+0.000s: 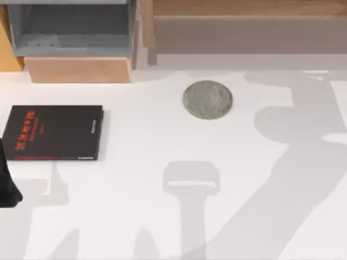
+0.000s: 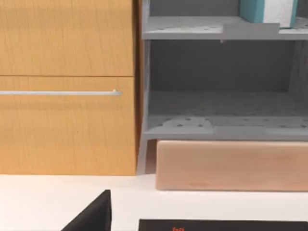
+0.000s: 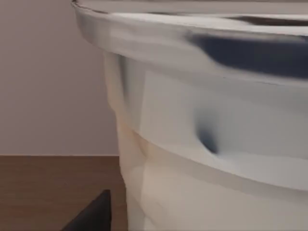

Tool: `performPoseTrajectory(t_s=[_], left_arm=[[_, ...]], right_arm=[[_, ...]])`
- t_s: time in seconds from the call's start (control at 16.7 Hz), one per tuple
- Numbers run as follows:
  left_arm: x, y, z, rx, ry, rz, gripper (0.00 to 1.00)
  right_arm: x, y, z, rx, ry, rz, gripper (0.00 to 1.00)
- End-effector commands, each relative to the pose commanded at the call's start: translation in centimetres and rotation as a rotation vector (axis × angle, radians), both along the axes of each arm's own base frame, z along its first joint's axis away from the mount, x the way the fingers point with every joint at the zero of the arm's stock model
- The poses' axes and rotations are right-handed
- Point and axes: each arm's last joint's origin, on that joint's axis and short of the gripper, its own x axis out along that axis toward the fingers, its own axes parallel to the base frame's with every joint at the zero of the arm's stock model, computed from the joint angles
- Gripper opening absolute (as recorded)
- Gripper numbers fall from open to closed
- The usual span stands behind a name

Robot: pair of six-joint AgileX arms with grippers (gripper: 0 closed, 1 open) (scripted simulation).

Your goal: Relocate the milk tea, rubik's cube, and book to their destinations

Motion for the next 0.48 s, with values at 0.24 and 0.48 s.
performPoseTrajectory(t_s=[0.24,0.48], left_arm=[[0.00,0.00,0.00,0.000,0.000,0.000,1.00],[0.00,0.00,0.00,0.000,0.000,0.000,1.00]], right_arm=[[0.00,0.00,0.00,0.000,0.000,0.000,0.70],[0.00,0.00,0.00,0.000,0.000,0.000,0.40]])
